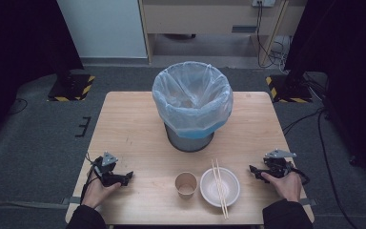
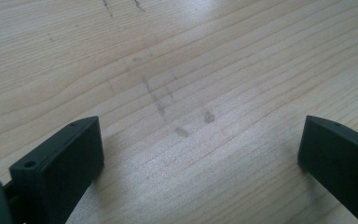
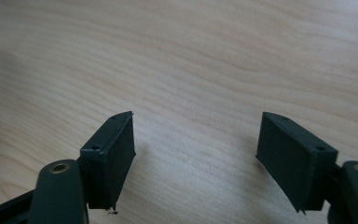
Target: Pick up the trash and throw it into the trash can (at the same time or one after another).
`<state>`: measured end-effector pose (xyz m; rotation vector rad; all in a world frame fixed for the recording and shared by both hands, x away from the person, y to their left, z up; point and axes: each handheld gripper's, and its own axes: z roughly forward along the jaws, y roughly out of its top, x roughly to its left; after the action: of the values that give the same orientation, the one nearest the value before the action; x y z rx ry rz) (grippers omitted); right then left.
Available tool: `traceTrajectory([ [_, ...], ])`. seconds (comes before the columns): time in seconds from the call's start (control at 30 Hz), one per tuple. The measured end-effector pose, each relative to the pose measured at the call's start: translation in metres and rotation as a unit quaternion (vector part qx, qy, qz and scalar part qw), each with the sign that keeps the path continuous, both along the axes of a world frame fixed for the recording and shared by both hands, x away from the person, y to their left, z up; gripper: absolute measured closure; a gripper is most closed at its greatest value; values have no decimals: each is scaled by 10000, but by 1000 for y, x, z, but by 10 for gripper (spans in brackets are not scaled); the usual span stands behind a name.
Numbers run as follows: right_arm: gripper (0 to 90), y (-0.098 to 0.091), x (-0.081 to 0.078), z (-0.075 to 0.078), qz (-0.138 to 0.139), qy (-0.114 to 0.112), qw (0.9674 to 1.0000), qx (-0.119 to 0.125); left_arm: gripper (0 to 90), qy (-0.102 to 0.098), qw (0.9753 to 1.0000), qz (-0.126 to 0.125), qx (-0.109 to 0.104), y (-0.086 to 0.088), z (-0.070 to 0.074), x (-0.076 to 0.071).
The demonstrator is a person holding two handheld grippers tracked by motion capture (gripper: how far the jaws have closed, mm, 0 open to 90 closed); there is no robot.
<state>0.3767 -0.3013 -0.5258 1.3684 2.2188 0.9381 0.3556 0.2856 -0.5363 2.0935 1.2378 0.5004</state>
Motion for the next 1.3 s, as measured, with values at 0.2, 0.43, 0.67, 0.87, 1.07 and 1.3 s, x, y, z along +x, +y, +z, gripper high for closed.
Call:
traceTrajectory([
  [0.2, 336, 0, -1, 16, -255, -160, 9989, 370, 0, -2, 10000, -28, -8, -2, 0, -1],
  [0.43, 339, 4, -9, 37, -189, -495, 9942, 933, 0, -1, 9999, -118, -13, -5, 0, -1],
  [0.67, 346, 13, -17, 57, -53, -856, 9905, 1070, 0, 3, 9999, -133, -4, -5, 0, -1],
  [0.87, 367, 23, -25, 75, 73, -977, 9889, 1122, 0, 1, 9999, -143, -4, -6, 0, -1],
  [1.07, 404, 40, -32, 86, 266, -1018, 9902, 914, 0, 5, 9999, -146, -5, -6, 0, -1],
  [1.3, 444, 56, -37, 91, 527, -844, 9913, 864, 0, 2, 9999, -143, -4, -6, 0, -1],
])
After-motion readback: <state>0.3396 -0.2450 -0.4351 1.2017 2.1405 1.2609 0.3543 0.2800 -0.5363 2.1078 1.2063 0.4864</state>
